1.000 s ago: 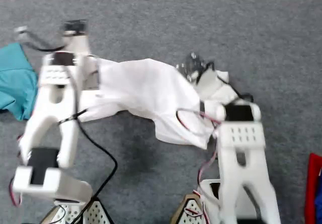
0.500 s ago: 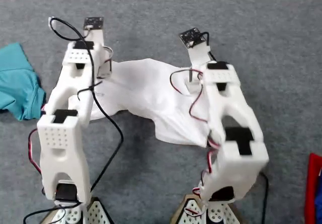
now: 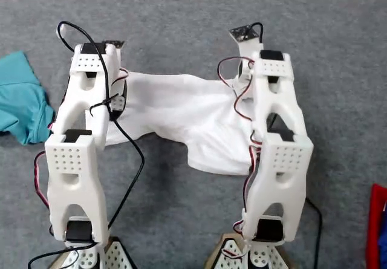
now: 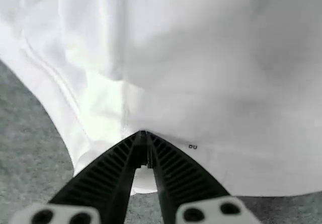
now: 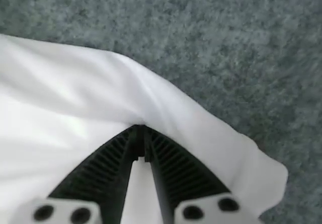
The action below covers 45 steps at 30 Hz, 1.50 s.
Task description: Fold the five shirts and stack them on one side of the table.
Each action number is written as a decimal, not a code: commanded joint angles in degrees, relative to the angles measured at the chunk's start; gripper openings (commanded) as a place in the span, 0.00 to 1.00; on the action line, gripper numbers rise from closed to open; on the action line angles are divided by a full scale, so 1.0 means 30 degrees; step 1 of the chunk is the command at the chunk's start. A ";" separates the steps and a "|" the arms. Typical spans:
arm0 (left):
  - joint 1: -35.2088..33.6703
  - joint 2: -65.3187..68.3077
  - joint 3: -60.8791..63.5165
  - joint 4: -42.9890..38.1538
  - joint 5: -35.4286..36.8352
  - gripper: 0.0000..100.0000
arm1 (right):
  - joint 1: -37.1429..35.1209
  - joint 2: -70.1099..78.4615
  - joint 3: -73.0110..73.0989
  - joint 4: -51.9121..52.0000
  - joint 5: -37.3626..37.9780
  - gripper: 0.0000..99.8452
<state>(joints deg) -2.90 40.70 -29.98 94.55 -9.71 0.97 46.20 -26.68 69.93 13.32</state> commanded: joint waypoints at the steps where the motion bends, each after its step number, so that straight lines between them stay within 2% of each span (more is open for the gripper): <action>1: -0.0381 -0.0366 -0.0205 0.0557 -0.0147 0.02 | 0.0718 0.1333 -0.3150 0.1172 -0.0059 0.00; 9: -0.0293 -0.0484 0.2608 0.0586 -0.0147 0.02 | 0.0923 0.3062 -0.6227 0.2198 -0.0088 0.00; 19: -0.0293 -0.1216 0.5538 0.0645 -0.0147 0.02 | 0.0894 0.3209 -0.6462 0.2051 -0.0059 0.00; 21: 0.0176 -0.2359 0.5802 0.0645 -0.0117 0.02 | 0.0894 0.3121 -0.6667 0.2344 -0.0088 0.01; 24: 0.1319 -0.4850 0.6125 0.0645 -0.0147 0.02 | 0.0894 0.2359 -0.7897 0.4542 -0.0059 0.02; 28: 0.2227 -0.8308 0.6212 0.0586 -0.0147 0.02 | 0.0835 0.0923 -1.0359 0.8234 0.0088 0.13; 31: 0.2344 -1.0681 0.6916 0.0703 -0.0264 0.02 | 0.0718 -0.0278 -1.2879 1.0667 0.1524 0.16; 34: 0.2344 -1.3348 0.8674 0.0527 -0.1700 0.02 | 0.0923 -0.1685 -1.3377 1.0842 0.2462 0.14; 38: 0.2344 -1.8652 1.3128 -0.1231 -0.3077 0.02 | 0.1099 -0.4557 -1.0418 1.0842 0.3429 0.13; 41: 0.1963 -2.3663 1.7114 -0.2696 -0.3985 0.02 | 0.0571 -0.8366 -0.4938 1.0813 0.3575 0.13; 45: 0.0322 -2.9201 2.0982 -0.3106 -0.4396 0.02 | -0.1187 -1.3319 0.3971 1.0696 0.3575 0.13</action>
<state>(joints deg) 0.97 -33.49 26.02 86.46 -21.85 1.23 19.56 -34.07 101.32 23.43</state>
